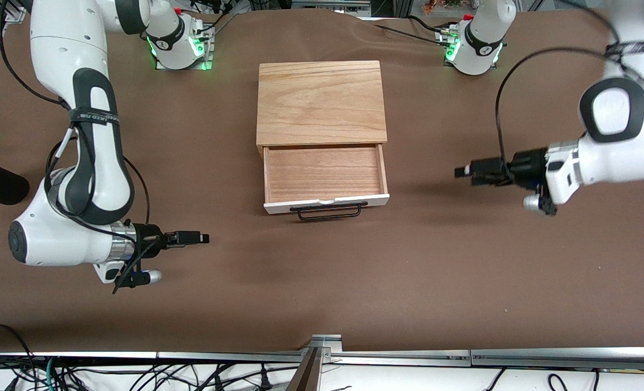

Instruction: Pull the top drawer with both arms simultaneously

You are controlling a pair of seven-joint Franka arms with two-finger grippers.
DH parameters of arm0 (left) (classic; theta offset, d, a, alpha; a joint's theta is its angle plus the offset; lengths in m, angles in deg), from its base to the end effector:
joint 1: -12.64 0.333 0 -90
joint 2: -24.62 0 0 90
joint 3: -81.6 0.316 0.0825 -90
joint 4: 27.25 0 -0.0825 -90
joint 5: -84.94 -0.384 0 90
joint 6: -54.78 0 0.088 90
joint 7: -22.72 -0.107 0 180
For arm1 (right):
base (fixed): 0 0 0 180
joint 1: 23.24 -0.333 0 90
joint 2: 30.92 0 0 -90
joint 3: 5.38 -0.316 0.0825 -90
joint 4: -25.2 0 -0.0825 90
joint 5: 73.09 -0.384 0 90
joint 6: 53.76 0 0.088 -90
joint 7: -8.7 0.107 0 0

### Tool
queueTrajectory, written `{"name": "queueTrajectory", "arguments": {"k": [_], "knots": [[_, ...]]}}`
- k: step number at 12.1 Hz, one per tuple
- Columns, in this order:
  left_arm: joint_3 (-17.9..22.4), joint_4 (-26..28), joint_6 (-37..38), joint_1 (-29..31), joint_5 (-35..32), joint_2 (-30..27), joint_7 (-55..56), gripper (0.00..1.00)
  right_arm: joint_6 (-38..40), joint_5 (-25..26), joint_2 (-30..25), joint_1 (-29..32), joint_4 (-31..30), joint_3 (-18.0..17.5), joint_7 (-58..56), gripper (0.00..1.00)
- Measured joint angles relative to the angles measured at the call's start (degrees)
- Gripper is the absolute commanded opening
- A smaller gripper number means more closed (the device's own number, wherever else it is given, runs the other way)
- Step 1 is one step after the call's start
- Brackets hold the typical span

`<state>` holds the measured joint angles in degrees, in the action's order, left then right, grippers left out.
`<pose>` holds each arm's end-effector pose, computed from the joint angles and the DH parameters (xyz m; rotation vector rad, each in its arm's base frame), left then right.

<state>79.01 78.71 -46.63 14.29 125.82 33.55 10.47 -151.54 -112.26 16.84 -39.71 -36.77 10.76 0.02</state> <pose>0.5822 -0.0657 0.4409 2.4303 0.0030 -0.1990 0.7406 0.1316 0.3319 -2.6685 -0.0948 0.2033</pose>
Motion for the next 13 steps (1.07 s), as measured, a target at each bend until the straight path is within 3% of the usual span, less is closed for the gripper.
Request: {"name": "queueTrajectory", "arguments": {"k": [2,4,5,8,10,13], "knots": [[-0.03,-0.06,4.95,-0.04,-12.16,-5.88,4.07,1.0,0.38,9.78,-1.88,-1.71,0.49,0.05,4.94,1.0],[-0.35,-1.79,9.8,-0.39,-22.84,-8.78,6.81,1.0,0.6,21.83,-5.47,-3.99,0.54,0.14,7.74,1.0],[-0.54,-3.36,12.22,-0.94,-27.4,-9.48,8.14,1.0,1.12,25.57,-7.99,-4.19,-0.32,0.23,8.6,1.0],[-0.58,-7.86,17.97,-4.79,-37.74,-10.83,14.46,1.0,2.49,30.95,-18.8,0.02,-9.48,1.19,7.6,1.0],[-0.43,-11.13,19.49,-5.94,-39.82,-11.07,18.45,1.0,2.56,35.43,-25.42,3.71,-14.57,1.27,6.2,1.0],[0.74,-14.48,19.59,-5.9,-41.9,-11.1,19.72,1.0,2.5,37.15,-33.3,6.31,-19.36,0.85,6.04,1.0]]}}
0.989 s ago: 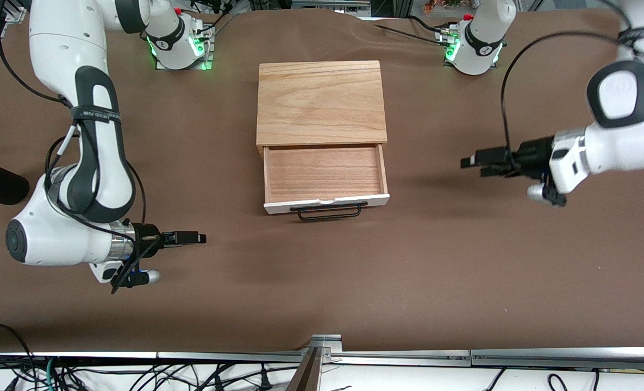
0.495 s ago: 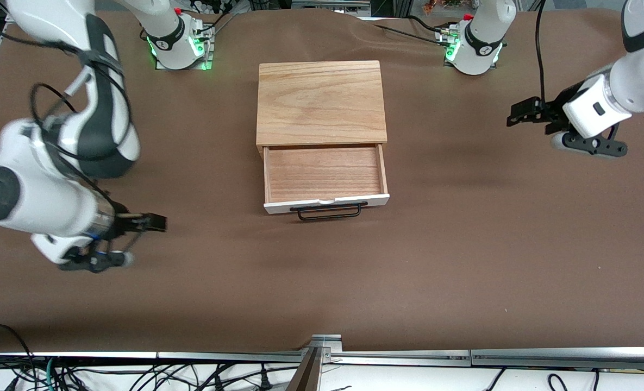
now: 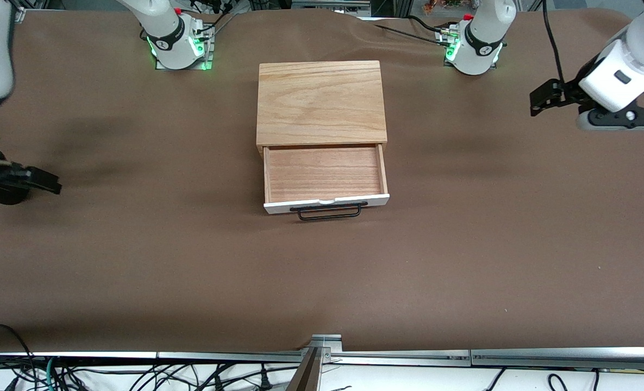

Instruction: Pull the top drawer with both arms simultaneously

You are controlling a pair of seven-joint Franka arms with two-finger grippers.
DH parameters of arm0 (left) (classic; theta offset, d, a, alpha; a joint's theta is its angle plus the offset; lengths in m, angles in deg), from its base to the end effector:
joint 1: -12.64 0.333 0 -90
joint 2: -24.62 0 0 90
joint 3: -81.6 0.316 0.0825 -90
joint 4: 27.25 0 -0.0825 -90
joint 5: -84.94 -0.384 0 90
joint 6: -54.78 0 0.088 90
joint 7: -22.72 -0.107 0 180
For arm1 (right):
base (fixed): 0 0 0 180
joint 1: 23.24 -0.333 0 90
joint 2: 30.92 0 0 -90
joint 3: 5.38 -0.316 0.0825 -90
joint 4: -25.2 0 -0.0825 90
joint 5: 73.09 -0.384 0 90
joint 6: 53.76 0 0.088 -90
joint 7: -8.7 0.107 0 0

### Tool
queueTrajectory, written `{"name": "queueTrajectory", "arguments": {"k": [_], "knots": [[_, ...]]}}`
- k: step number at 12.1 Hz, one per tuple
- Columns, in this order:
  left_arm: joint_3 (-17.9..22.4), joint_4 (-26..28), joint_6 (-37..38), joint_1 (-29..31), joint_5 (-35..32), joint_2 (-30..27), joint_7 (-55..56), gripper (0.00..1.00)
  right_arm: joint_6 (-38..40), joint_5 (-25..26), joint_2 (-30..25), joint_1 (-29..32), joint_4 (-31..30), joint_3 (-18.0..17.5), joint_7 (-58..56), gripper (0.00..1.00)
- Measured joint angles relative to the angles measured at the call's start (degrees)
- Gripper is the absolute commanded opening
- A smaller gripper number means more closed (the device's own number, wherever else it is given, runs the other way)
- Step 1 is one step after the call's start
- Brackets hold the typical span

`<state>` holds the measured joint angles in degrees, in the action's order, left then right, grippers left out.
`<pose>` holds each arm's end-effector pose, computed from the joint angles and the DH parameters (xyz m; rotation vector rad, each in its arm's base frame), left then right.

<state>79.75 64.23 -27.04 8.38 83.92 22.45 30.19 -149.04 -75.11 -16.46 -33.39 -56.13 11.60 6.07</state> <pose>0.5240 -0.0543 0.6215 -3.1007 -0.0391 0.1981 0.6322 -0.0498 0.5599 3.1019 -0.1049 -0.0018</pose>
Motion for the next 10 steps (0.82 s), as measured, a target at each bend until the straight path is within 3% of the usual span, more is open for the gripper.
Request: {"name": "queueTrajectory", "arguments": {"k": [3,7,10], "knots": [[1.37,-0.73,-0.65,0.64,-0.01,0.28,0.0,1.0,-0.03,4.31,-6.77,4.2,-4.9,-6.55,0.05,1.0],[1.47,-0.73,-3.38,0.7,0.02,0.67,3.72,1.0,1.03,4.98,-10.61,5.45,-8.66,-12.39,5.34,1.0],[1.47,-0.71,-3.69,0.77,0.03,0.78,4.68,1.0,1.24,5.02,-10.39,5.7,-9.55,-13.53,7.85,1.0]]}}
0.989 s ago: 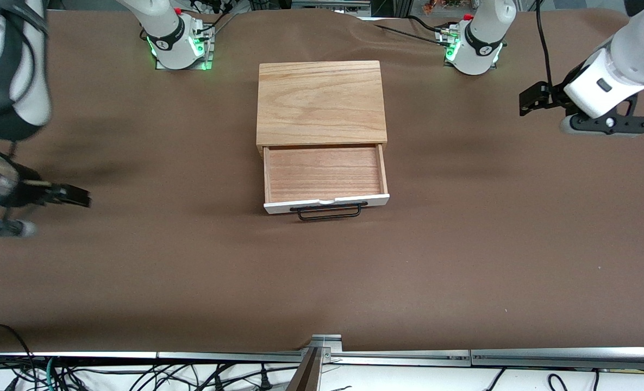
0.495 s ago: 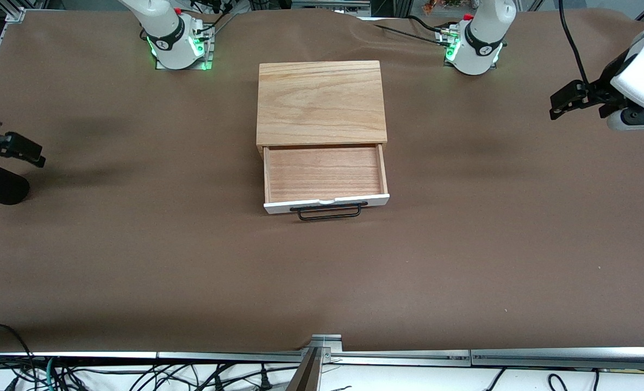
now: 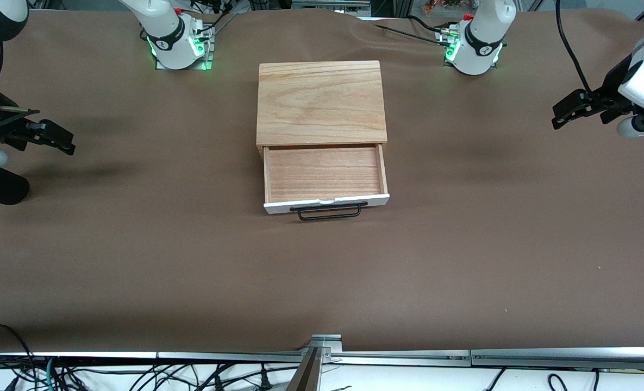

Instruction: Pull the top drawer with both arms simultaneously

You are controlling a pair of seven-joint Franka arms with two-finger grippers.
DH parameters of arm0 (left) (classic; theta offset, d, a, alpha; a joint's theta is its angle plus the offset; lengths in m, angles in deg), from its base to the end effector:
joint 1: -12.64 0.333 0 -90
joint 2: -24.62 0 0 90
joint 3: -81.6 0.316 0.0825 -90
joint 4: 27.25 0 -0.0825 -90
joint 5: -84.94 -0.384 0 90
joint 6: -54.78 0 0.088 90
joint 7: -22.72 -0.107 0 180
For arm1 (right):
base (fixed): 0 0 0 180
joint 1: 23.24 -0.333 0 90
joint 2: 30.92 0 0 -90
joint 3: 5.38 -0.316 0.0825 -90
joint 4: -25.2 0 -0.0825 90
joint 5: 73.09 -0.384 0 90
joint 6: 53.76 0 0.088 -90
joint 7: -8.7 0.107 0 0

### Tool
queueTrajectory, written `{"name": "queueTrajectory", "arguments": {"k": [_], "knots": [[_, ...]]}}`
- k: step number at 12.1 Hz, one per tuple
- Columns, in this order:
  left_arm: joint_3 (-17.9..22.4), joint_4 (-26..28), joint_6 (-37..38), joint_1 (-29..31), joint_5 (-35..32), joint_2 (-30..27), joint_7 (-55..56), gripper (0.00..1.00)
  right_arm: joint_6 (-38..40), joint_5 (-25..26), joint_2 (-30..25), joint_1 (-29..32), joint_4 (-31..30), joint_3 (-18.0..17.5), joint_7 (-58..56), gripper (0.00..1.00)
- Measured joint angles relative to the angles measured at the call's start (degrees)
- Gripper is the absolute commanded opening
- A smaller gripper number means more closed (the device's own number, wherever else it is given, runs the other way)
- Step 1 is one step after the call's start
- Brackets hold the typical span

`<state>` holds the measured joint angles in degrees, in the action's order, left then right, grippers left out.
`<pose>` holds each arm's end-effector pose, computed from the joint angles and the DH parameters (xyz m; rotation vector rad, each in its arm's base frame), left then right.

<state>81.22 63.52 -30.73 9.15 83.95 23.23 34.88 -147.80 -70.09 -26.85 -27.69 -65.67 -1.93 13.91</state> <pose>0.5374 -0.0344 0.6249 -3.1051 -0.2262 0.1004 0.5807 0.0060 0.5833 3.0825 -0.1068 -0.0193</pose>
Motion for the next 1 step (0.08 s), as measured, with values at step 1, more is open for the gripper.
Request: {"name": "queueTrajectory", "arguments": {"k": [1], "knots": [[0.0,0.03,0.0,0.07,0.0,0.14,0.06,1.0,0.0,0.0,0.11,0.18,-0.01,0.0,0.06,1.0]]}}
